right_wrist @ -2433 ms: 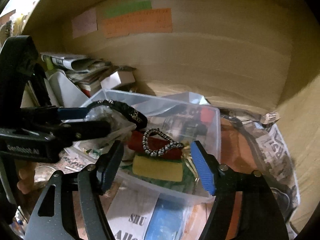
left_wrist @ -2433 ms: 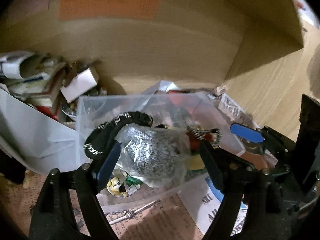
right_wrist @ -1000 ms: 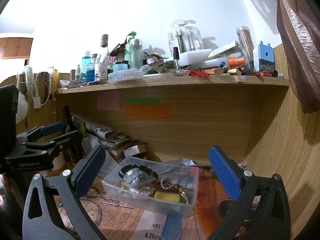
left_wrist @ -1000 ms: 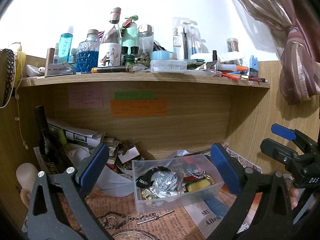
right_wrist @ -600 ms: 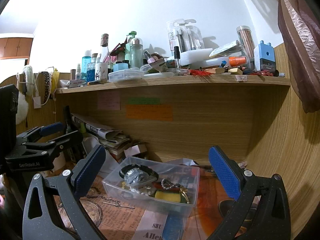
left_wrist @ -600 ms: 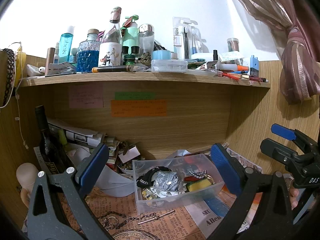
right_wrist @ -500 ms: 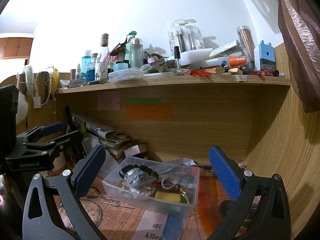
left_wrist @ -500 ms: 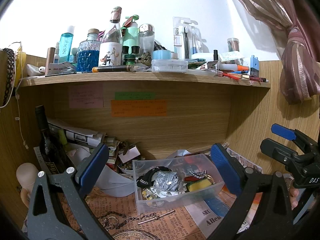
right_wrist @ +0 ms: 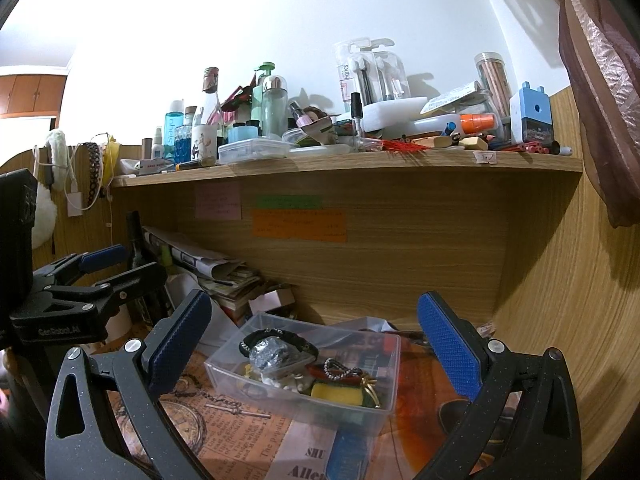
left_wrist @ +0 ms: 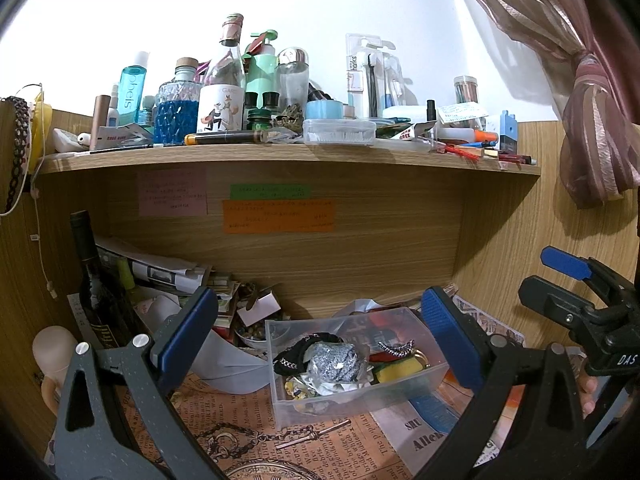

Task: Organize soft objects

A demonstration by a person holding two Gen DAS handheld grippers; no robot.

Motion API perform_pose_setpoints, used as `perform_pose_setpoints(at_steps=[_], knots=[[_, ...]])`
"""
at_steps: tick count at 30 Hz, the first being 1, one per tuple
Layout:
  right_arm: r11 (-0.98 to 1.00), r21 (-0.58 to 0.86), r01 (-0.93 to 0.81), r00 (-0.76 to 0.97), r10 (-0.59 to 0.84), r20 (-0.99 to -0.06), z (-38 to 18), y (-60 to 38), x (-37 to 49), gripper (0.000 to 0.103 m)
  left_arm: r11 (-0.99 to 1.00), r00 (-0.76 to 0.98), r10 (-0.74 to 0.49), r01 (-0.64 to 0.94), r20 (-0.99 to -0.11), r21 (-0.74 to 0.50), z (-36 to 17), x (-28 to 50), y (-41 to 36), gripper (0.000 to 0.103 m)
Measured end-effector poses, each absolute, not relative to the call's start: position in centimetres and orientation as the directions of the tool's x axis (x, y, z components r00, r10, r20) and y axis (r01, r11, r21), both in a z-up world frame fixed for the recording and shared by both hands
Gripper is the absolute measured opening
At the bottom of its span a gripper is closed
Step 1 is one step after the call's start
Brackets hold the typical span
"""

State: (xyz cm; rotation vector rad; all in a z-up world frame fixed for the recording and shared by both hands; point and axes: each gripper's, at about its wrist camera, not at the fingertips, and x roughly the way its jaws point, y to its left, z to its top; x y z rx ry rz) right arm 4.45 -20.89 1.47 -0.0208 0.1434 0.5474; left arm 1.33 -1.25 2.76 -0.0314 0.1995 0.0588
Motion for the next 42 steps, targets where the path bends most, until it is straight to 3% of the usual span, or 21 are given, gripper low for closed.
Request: perform_pose_setpoints(at_steps=[42], knots=[[0.847,0.037,-0.53,0.832,0.528,-0.173,0.69,-20.62,5.32,0.103,0.999,0.972,-0.012,0.003,-0.235,-0.035,2.11,2.03,-0.97,0.103]])
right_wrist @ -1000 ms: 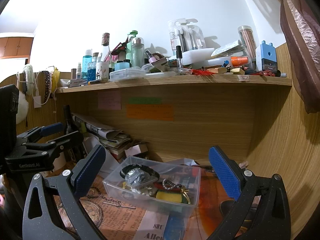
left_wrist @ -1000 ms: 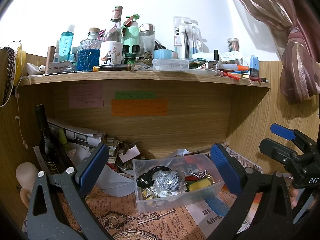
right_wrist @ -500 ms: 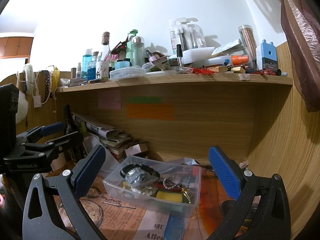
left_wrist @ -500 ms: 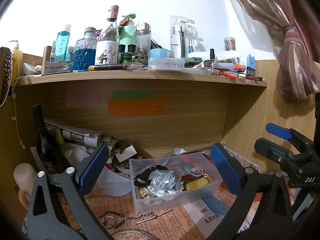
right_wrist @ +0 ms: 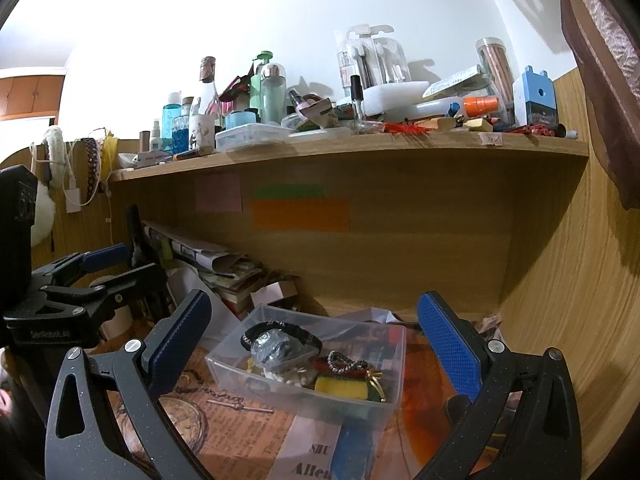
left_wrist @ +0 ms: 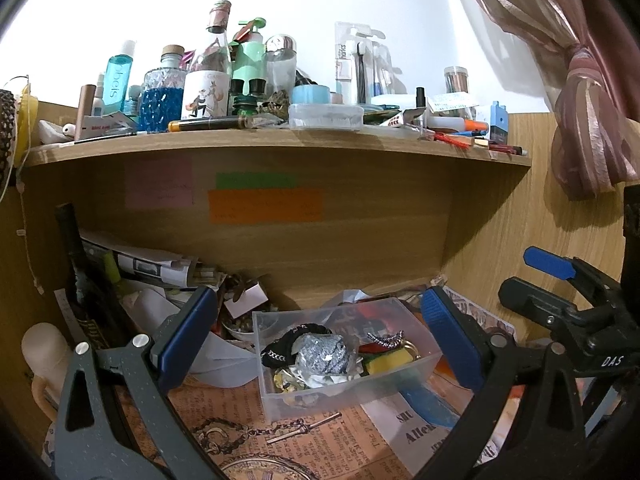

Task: Organize soft objects

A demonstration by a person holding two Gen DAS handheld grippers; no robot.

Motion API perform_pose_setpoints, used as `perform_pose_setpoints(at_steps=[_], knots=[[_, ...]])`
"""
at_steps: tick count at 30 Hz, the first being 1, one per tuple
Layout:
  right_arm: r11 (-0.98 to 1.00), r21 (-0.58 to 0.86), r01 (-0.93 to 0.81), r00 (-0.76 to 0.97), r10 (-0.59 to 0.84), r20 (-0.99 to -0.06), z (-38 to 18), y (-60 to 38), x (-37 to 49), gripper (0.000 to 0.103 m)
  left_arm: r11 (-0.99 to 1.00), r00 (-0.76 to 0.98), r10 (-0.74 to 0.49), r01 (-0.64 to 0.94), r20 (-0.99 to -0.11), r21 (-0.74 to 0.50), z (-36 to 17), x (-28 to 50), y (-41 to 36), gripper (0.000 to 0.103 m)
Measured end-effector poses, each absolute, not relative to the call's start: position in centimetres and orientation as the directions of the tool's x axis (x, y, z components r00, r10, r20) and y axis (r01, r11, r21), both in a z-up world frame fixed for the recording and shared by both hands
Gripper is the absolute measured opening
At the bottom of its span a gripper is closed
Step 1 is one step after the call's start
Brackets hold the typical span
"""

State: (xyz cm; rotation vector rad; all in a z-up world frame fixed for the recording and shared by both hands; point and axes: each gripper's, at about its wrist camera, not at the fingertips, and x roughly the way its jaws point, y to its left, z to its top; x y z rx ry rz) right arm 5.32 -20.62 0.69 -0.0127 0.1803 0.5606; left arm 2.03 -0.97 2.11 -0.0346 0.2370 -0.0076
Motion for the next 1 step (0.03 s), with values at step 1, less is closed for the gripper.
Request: perform_pose_setpoints(at_steps=[1], knots=[[0.848,0.038,-0.529,0.832,0.527,-0.176,0.63,-20.6,5.4,0.103,0.999,0.971,-0.014,0.005,-0.237,-0.038,2.04,2.1,-0.93,0.103]])
